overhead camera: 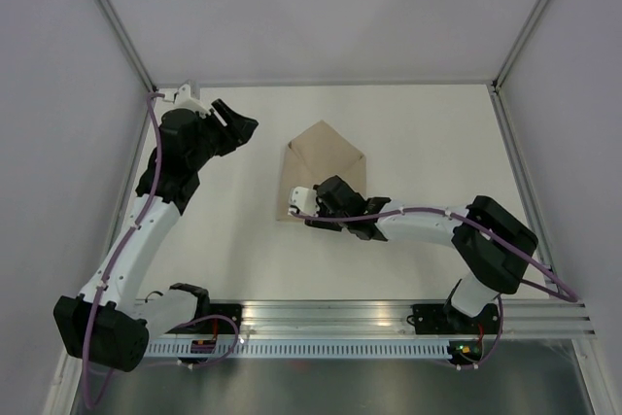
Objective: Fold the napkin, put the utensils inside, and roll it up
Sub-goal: Roll the napkin with the utensil
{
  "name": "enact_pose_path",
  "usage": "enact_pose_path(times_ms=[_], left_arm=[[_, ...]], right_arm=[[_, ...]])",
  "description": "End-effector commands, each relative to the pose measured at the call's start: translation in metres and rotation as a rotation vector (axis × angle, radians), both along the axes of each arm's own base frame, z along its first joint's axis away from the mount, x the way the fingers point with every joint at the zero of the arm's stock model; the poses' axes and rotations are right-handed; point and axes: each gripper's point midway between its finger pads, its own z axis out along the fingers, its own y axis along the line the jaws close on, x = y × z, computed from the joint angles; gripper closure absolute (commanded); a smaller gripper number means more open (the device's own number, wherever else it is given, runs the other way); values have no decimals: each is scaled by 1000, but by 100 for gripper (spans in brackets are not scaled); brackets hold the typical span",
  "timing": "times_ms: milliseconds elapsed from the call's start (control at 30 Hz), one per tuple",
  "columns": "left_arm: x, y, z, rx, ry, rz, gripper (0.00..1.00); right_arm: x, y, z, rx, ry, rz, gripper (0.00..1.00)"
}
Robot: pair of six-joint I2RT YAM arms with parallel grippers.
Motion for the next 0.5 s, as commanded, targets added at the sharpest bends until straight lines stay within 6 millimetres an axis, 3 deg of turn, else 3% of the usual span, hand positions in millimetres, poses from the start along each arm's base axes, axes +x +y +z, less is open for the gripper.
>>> enact_pose_path(times_ms=[0,467], left_arm=[[-8,0,8,36,-42,-35,34],[-7,-5,-1,36,-30,-62,34]], right_arm=[[8,6,10,13,-74,-22,39],[-13,14,-2,-1,-22,12,37]])
